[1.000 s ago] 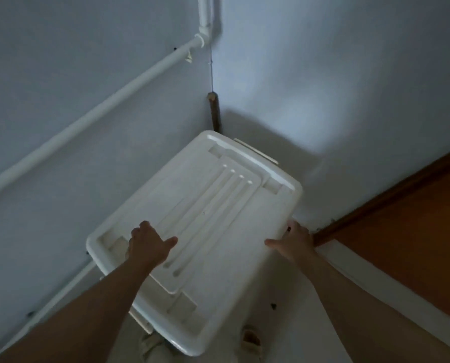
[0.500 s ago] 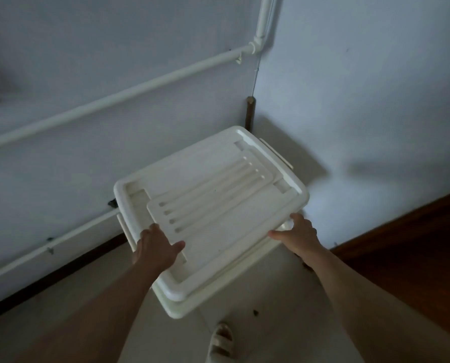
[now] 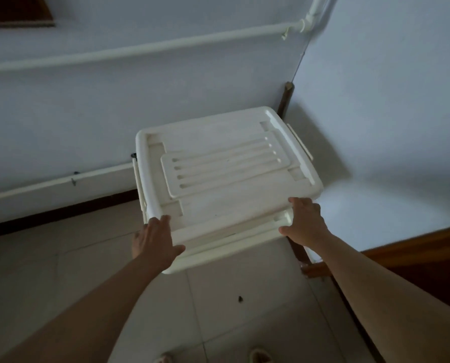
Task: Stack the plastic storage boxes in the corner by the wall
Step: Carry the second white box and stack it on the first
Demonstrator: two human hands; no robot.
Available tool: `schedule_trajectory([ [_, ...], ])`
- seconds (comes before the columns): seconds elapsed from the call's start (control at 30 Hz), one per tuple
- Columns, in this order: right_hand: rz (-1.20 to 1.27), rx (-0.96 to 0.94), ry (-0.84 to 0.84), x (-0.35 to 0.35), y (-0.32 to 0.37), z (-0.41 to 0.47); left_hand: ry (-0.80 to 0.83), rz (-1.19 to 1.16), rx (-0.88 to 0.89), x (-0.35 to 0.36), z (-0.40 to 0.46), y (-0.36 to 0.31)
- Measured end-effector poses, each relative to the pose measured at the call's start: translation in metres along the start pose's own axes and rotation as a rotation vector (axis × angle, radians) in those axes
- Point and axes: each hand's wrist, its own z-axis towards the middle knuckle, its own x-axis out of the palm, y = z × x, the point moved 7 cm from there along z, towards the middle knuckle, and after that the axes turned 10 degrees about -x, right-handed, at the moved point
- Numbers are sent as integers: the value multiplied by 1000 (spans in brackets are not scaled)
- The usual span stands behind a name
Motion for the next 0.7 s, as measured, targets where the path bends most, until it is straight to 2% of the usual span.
schedule_trajectory([
  [0.23, -461, -352, -46, 9, -29, 50, -156, 146, -2, 28, -2, -46],
  [0.4, -638, -517, -75, 23, -28, 77, -204, 295, -1, 45, 12, -74],
  [0.6, -770, -738, -395, 37, -14, 93, -232, 386, 19, 57, 35, -80],
  [0.7, -819, -802, -500, 38, -9, 93, -266, 439, 57, 57, 41, -76],
])
